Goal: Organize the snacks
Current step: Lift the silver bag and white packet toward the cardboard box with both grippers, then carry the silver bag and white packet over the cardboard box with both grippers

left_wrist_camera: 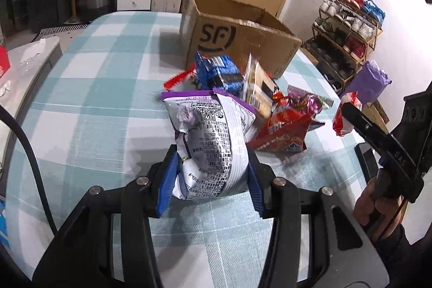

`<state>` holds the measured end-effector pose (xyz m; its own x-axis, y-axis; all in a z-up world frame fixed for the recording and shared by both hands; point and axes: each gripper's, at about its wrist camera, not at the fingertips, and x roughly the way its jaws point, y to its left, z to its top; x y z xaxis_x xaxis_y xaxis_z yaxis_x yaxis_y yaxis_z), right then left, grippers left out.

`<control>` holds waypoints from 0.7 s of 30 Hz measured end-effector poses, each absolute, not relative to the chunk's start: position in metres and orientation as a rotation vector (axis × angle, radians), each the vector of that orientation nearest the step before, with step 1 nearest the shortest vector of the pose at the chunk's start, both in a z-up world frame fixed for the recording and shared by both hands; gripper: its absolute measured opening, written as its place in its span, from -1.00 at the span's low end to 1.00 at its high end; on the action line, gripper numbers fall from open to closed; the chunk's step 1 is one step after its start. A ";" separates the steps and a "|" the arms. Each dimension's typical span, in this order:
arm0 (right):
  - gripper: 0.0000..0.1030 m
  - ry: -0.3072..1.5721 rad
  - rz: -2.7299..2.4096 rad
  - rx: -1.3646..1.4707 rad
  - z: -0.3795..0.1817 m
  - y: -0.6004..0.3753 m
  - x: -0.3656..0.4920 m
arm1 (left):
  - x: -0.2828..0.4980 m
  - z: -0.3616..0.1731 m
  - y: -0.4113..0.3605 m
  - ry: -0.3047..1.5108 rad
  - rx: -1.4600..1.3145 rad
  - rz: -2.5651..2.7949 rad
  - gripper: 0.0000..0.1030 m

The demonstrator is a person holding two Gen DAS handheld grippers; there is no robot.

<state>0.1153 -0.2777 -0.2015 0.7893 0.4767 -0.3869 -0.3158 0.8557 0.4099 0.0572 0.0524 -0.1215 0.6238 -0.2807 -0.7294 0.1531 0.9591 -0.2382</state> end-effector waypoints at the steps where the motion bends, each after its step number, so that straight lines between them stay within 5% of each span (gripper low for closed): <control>1: 0.02 0.495 0.439 0.331 -0.200 -0.277 0.114 | 0.055 -0.119 0.054 0.856 -0.156 -0.250 -0.15; 21: 0.02 0.416 0.528 0.287 -0.121 -0.266 0.112 | 0.075 -0.048 0.077 0.749 -0.166 -0.301 -0.14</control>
